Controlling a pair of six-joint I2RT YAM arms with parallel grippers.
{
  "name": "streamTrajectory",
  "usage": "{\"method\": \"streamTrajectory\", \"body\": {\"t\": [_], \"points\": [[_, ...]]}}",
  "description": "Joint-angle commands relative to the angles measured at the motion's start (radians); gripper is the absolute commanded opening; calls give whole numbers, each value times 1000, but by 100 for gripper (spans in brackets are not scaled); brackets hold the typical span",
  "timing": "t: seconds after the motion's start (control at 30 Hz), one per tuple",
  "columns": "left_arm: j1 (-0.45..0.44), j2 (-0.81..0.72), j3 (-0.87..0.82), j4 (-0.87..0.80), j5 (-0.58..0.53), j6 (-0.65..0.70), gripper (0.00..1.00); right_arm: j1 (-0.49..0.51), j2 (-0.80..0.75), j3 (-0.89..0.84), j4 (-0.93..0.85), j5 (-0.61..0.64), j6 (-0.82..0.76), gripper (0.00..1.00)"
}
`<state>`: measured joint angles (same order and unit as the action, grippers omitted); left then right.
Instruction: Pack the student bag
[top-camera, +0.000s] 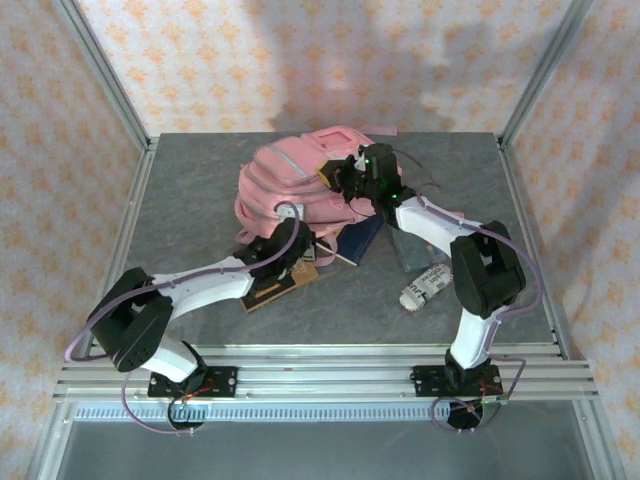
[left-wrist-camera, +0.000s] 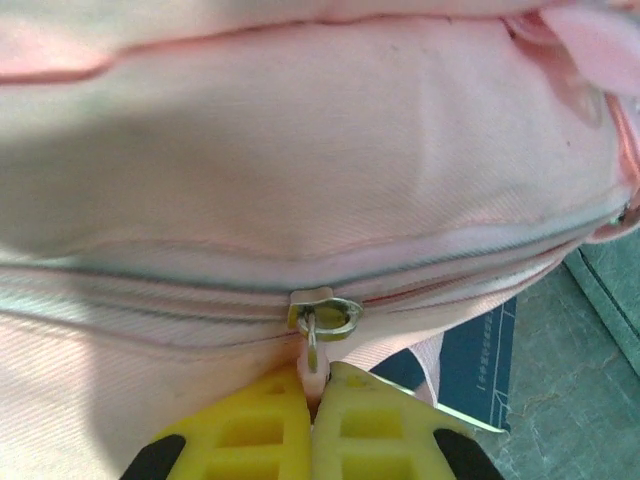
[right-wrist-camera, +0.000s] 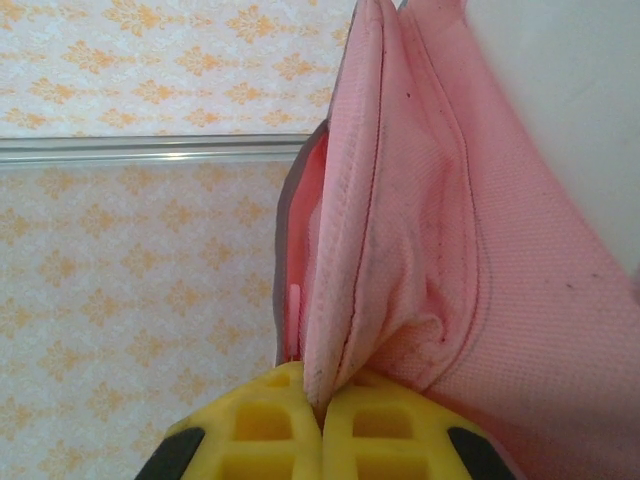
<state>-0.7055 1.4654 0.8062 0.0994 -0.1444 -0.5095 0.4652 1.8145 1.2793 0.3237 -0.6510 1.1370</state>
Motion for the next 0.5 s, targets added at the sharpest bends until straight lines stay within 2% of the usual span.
{"method": "streamTrajectory", "body": {"t": [0.0, 0.17, 0.23, 0.47], "points": [[47, -69, -36, -75, -10, 33, 0, -16, -80, -9, 133, -2, -37, 0], [92, -100, -55, -136, -30, 46, 0, -16, -62, -11, 123, -10, -44, 0], [92, -98, -57, -142, 3, 57, 0, -16, -42, 8, 88, -12, -68, 0], [45, -49, -31, -69, 139, 63, 0, -17, 128, 268, -201, -14, -243, 0]]}}
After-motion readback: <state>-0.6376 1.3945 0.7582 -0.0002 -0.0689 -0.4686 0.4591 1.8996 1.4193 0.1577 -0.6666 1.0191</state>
